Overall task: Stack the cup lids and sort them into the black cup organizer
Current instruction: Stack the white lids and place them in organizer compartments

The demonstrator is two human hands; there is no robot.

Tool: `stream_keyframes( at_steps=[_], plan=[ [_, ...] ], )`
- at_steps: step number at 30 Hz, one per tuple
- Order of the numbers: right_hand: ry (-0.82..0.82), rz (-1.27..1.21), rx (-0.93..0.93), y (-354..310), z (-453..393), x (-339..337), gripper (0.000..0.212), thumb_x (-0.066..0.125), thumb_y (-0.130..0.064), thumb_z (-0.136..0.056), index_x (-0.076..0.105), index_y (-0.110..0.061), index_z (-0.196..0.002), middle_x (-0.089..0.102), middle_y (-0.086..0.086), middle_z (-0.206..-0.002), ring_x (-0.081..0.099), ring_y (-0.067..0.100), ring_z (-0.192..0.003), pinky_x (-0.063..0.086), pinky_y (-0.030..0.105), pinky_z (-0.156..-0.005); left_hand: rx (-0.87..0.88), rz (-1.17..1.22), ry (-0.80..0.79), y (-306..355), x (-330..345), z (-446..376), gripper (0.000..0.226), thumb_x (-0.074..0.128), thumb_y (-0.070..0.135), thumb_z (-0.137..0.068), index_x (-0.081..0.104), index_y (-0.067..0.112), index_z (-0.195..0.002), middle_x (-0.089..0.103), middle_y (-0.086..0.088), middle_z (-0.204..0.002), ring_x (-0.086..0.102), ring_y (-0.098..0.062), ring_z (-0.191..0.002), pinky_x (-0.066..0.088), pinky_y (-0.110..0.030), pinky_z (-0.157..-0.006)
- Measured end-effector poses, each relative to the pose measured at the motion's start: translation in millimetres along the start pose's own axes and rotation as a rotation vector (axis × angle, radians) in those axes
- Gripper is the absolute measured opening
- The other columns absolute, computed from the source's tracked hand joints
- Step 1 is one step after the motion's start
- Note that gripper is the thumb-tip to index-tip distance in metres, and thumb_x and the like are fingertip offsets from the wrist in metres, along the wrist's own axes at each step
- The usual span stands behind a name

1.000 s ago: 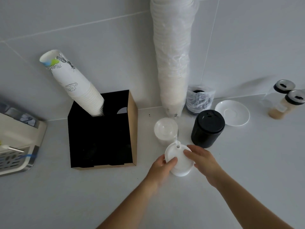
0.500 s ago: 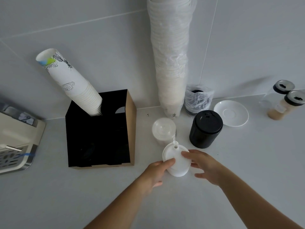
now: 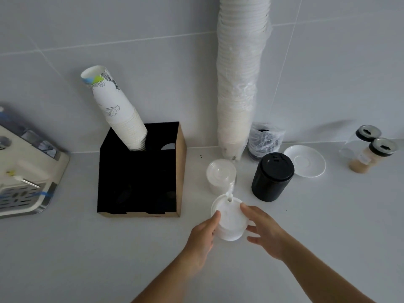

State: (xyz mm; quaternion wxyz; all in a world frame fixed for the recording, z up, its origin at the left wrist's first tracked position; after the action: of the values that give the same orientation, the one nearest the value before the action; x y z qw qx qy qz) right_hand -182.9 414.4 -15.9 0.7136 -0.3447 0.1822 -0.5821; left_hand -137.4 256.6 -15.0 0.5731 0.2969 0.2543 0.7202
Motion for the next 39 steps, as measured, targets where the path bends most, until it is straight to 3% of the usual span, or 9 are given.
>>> stream_keyframes(
  at_steps=[6, 11, 16, 19, 23, 27, 32, 39],
  plan=[
    [-0.046, 0.019, -0.111, -9, 20, 27, 0.070, 0.062, -0.063, -0.070, 0.050, -0.024, -0.128, 0.055, -0.001, -0.131, 0.051, 0.028, -0.124, 0.037, 0.056, -0.111, 0.140, 0.056, 0.039, 8, -13, 27, 0.035, 0.056, 0.058, -0.073, 0.059, 0.035, -0.100, 0.061, 0.010, -0.111, 0.053, -0.015, -0.118, 0.036, -0.039, -0.112],
    [-0.077, 0.053, -0.186, -17, 35, 47, 0.062, 0.070, -0.063, -0.073, 0.054, -0.032, -0.124, 0.059, -0.002, -0.131, 0.055, 0.021, -0.122, 0.045, 0.049, -0.101, 0.241, 0.104, 0.059, 20, -31, 44, 0.039, 0.057, 0.054, -0.080, 0.064, 0.032, -0.111, 0.066, 0.004, -0.121, 0.057, -0.014, -0.119, 0.040, -0.039, -0.110],
    [-0.123, 0.068, -0.235, -29, 43, 73, 0.068, 0.075, -0.059, -0.062, 0.057, -0.038, -0.124, 0.068, -0.004, -0.124, 0.059, 0.019, -0.120, 0.048, 0.047, -0.098, 0.308, 0.150, 0.094, 36, -54, 59, 0.032, 0.055, 0.044, -0.089, 0.064, 0.027, -0.115, 0.068, 0.002, -0.120, 0.060, -0.015, -0.117, 0.043, -0.039, -0.108],
    [-0.145, 0.056, -0.248, -39, 44, 91, 0.067, 0.075, -0.056, -0.064, 0.057, -0.037, -0.126, 0.069, -0.002, -0.122, 0.063, 0.021, -0.116, 0.049, 0.046, -0.098, 0.335, 0.165, 0.097, 48, -74, 67, 0.035, 0.054, 0.043, -0.091, 0.063, 0.026, -0.120, 0.067, 0.002, -0.123, 0.059, -0.013, -0.118, 0.043, -0.041, -0.108],
    [-0.135, -0.024, -0.246, -54, 42, 112, 0.053, 0.066, -0.050, -0.074, 0.059, -0.030, -0.123, 0.065, 0.007, -0.124, 0.063, 0.028, -0.113, 0.050, 0.049, -0.100, 0.397, 0.157, 0.074, 68, -97, 80, 0.032, 0.052, 0.043, -0.092, 0.064, 0.030, -0.118, 0.067, 0.008, -0.122, 0.059, -0.007, -0.118, 0.043, -0.033, -0.103],
    [-0.105, -0.086, -0.264, -71, 41, 135, 0.049, 0.065, -0.048, -0.080, 0.059, -0.024, -0.122, 0.064, 0.013, -0.123, 0.062, 0.032, -0.114, 0.050, 0.049, -0.100, 0.445, 0.134, 0.093, 84, -116, 88, 0.062, 0.064, 0.056, -0.078, 0.053, 0.029, -0.132, 0.062, 0.012, -0.127, 0.055, -0.003, -0.118, 0.043, -0.027, -0.096],
    [-0.057, -0.094, -0.314, -94, 40, 162, 0.039, 0.062, -0.042, -0.089, 0.056, -0.023, -0.122, 0.061, 0.011, -0.124, 0.061, 0.031, -0.114, 0.050, 0.050, -0.099, 0.447, 0.233, 0.088, 101, -127, 93, 0.086, 0.068, 0.055, -0.069, 0.034, 0.029, -0.144, 0.054, 0.007, -0.129, 0.050, -0.019, -0.127, 0.038, -0.042, -0.111],
    [-0.023, -0.064, -0.373, -124, 36, 196, 0.039, 0.065, -0.043, -0.086, 0.059, -0.024, -0.119, 0.066, 0.006, -0.120, 0.063, 0.026, -0.110, 0.052, 0.045, -0.094, 0.459, 0.323, 0.101, 127, -140, 82, 0.081, 0.066, 0.044, -0.082, 0.022, 0.032, -0.149, 0.058, 0.016, -0.113, 0.050, -0.021, -0.127, 0.036, -0.045, -0.112]
  ],
)
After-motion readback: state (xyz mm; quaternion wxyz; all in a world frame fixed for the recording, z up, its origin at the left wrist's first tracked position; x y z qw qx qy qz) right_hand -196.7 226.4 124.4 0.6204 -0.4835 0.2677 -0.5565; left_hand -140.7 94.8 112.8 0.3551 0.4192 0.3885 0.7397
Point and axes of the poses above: each hand's wrist, its own z-axis away from the middle knuckle, its own x-axis out of the palm, y = z × x, the point moved 5 cm from there along -z, towards the middle knuckle
